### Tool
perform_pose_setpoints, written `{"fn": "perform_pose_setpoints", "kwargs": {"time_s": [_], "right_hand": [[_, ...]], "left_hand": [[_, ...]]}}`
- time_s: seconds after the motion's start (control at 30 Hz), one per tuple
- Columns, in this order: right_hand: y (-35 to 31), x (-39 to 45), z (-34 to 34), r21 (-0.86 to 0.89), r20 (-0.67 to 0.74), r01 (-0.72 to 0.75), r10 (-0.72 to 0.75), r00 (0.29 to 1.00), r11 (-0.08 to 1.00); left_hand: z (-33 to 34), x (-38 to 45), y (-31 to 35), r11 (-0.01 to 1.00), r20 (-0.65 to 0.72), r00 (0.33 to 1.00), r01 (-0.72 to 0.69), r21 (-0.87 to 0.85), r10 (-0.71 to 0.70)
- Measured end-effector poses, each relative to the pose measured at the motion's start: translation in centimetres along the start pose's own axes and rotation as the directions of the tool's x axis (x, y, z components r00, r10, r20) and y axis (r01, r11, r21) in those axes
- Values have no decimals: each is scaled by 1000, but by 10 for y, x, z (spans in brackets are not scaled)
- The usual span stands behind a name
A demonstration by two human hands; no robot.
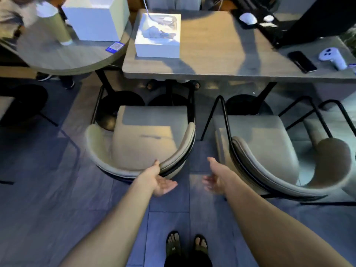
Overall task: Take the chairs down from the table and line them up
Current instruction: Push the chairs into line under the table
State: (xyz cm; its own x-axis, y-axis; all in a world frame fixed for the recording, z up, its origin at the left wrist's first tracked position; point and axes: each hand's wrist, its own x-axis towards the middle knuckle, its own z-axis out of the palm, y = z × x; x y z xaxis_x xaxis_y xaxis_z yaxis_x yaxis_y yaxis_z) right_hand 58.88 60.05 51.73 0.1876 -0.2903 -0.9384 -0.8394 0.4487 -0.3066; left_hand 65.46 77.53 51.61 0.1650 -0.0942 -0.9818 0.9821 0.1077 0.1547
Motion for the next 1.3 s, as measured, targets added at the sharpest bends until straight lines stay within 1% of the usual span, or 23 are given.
{"fn": "perform_pose_setpoints", "kwargs": {"time_s": [0.1, 0.13, 0.2, 0.3, 0.37, 0.43, 0.57, 0.63, 0.7, 0.77, 0.83, 0.9, 1.0, 1.07, 1.23, 1.3], "right_hand": [[1, -7, -55, 153, -49, 7, 0, 999, 988], [0, -8, -77, 215, -88, 21, -2, 996, 976], [-2, -11, -123, 276, -190, 38, 16, 982, 960], [4, -6, -191, 364, -286, 95, 15, 958, 927], [8, 6, -234, 418, -280, 99, 24, 960, 903], [12, 42, -281, 404, -243, 59, 45, 969, 913], [31, 190, -390, 291, -270, -30, 113, 956, 956], [33, 224, -422, 324, -241, -27, 110, 964, 946], [24, 215, -434, 319, -229, -4, 82, 970, 948], [3, 164, -428, 309, -221, 22, 49, 974, 951], [-18, 104, -418, 329, -195, 13, 55, 979, 944], [-29, 82, -419, 322, -148, -17, 68, 987, 947], [-35, 82, -424, 314, -107, -72, 110, 988, 947], [-38, 85, -425, 288, -101, -90, 124, 987, 953], [-42, 92, -415, 153, -176, -144, 170, 970, 978], [-43, 89, -407, 134, -183, -157, 180, 966, 978]], "left_hand": [[49, -11, -20, 989, 72, 996, -63, 133, 54], [64, -12, -25, 983, 84, 994, -76, 166, 62], [94, -17, -37, 967, 113, 991, -98, 234, 73], [140, -18, -59, 938, 133, 988, -118, 326, 78], [173, -19, -77, 919, 124, 990, -113, 378, 71], [208, -16, -95, 913, 101, 992, -112, 392, 78], [274, -5, -122, 914, 15, 994, -106, 392, 109], [302, -3, -130, 920, -3, 994, -102, 378, 111], [323, -1, -136, 927, -3, 995, -88, 365, 96], [336, 5, -140, 944, -32, 996, -74, 320, 89], [342, 12, -140, 951, -88, 990, -77, 298, 108], [343, 21, -137, 952, -138, 983, -75, 296, 120], [346, 27, -134, 957, -178, 979, -44, 287, 99], [345, 32, -132, 960, -178, 981, -23, 280, 75], [336, 32, -128, 958, -170, 983, -13, 286, 64], [329, 31, -125, 954, -165, 983, -29, 298, 81]]}}
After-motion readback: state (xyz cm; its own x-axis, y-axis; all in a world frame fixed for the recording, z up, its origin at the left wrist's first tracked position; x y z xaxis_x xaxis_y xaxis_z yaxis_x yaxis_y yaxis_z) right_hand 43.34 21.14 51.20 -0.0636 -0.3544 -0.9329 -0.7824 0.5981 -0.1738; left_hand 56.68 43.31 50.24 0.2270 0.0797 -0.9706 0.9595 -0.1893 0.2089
